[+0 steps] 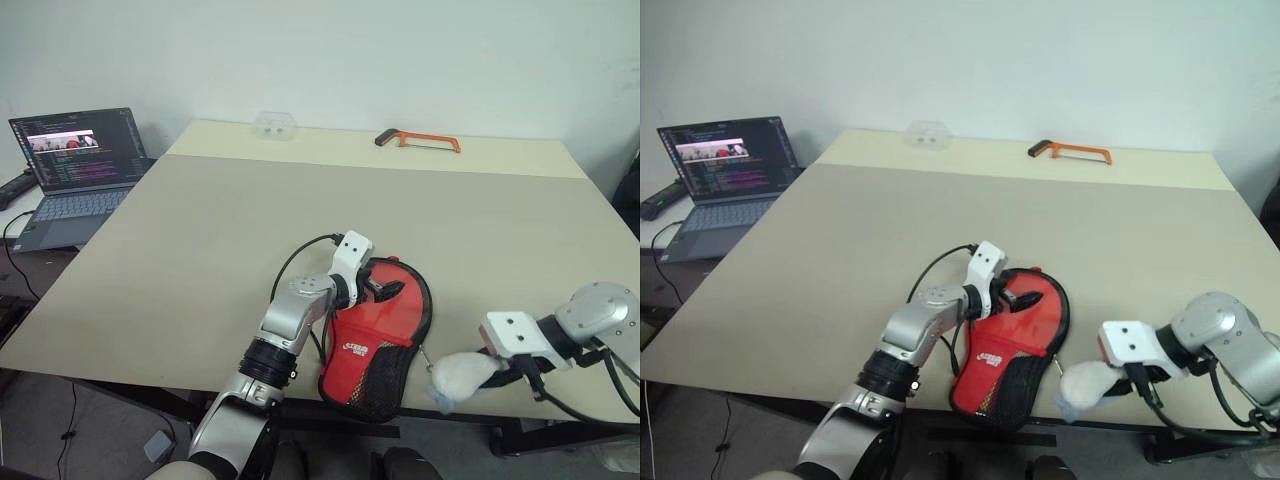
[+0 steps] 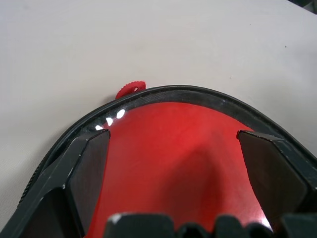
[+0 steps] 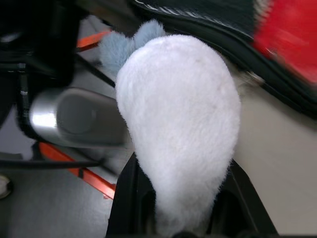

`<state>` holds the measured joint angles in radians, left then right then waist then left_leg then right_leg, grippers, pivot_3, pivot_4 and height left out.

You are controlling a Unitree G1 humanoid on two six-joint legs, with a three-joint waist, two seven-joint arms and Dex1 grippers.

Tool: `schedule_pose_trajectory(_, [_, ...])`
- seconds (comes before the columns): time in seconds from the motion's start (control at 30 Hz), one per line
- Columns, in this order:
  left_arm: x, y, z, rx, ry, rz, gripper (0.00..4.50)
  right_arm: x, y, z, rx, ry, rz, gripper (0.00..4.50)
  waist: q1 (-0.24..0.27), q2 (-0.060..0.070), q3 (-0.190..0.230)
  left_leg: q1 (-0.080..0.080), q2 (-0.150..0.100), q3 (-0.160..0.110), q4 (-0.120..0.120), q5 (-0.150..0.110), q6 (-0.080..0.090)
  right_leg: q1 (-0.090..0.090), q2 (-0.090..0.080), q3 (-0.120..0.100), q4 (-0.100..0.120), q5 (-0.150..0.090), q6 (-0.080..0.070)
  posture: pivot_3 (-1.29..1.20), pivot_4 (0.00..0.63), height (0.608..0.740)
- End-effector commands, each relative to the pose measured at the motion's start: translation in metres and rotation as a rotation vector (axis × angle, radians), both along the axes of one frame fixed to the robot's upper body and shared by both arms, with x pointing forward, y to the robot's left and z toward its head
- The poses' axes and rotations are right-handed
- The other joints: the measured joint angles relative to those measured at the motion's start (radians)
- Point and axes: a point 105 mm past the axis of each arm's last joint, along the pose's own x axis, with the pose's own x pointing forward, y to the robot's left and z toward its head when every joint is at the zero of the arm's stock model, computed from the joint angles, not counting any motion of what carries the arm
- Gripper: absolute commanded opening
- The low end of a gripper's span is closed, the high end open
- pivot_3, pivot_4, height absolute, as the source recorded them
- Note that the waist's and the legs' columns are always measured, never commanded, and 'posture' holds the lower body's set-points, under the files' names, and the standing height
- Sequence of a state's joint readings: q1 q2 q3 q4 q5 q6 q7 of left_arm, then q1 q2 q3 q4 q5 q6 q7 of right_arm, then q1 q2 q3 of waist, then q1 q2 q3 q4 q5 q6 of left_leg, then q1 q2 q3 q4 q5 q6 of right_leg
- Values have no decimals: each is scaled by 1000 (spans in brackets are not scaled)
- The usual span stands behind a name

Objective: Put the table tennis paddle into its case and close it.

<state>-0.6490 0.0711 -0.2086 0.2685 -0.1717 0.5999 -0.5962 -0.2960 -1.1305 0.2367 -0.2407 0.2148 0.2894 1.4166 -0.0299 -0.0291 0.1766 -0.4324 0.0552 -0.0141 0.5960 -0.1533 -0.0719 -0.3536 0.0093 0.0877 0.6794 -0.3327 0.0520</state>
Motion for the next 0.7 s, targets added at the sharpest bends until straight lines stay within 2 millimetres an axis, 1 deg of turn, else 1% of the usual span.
schedule_pose_trajectory(0.03, [-9,-4,27,-70,-91,-91,4500,-1,-10,0,-47,14,18,1261,0,0,1,0,0,0,0,0,0,0,0,0,0,0,0,0,150,740])
schedule_pose_trajectory(0.07, [-12,-2,35,-80,-112,-117,4500,1,-13,1,-55,14,6,1498,0,0,1,0,0,0,0,0,0,0,0,0,0,0,0,0,150,740])
schedule_pose_trajectory(0.13, [-15,3,50,-105,-139,-157,4500,5,-16,5,-63,-2,-11,2133,0,0,2,0,0,0,0,0,0,0,0,0,0,0,0,0,150,740])
schedule_pose_trajectory(0.2, [-20,13,68,-107,-187,-208,4500,11,-18,19,-42,-29,-36,2799,-2,2,3,0,0,0,0,0,0,0,0,0,0,0,0,0,150,740])
schedule_pose_trajectory(0.27, [-25,22,80,-89,-229,-251,4500,15,-20,32,-18,-43,-58,3426,-4,3,4,0,0,0,0,0,0,-1,0,1,1,0,0,0,150,740])
schedule_pose_trajectory(0.3, [-28,28,85,-73,-251,-274,4500,15,-23,39,-10,-48,-68,3844,-3,4,4,0,0,0,0,0,0,-1,0,0,1,0,0,0,150,740])
schedule_pose_trajectory(0.37, [-36,48,96,-17,-305,-323,4500,18,-31,57,21,-67,-111,4473,-3,4,5,0,0,0,0,0,0,-1,0,0,1,0,0,0,150,740])
schedule_pose_trajectory(0.5, [-46,87,107,91,-352,-348,4500,26,-41,89,129,-130,-208,4473,-3,4,6,0,3,1,0,0,0,-1,1,0,1,-1,-1,0,150,740])
schedule_pose_trajectory(0.57, [-49,109,106,164,-356,-329,4500,34,-44,103,194,-178,-254,4473,-4,5,7,0,3,2,0,0,0,-1,1,0,1,-1,-1,0,150,740])
schedule_pose_trajectory(0.6, [-50,116,105,193,-355,-321,4500,36,-45,106,217,-197,-267,4473,-5,5,7,0,3,2,0,0,0,-1,1,1,1,-1,-2,0,150,740])
schedule_pose_trajectory(0.67, [-53,128,104,221,-346,-305,4500,47,-39,114,311,-225,-314,4473,-7,5,7,0,4,3,0,0,0,-1,1,1,1,-1,-2,0,150,740])
schedule_pose_trajectory(0.7, [-55,132,104,221,-341,-300,4500,56,-34,117,360,-242,-351,4473,-7,5,8,0,5,3,0,0,0,-1,1,1,1,-1,-2,0,150,740])
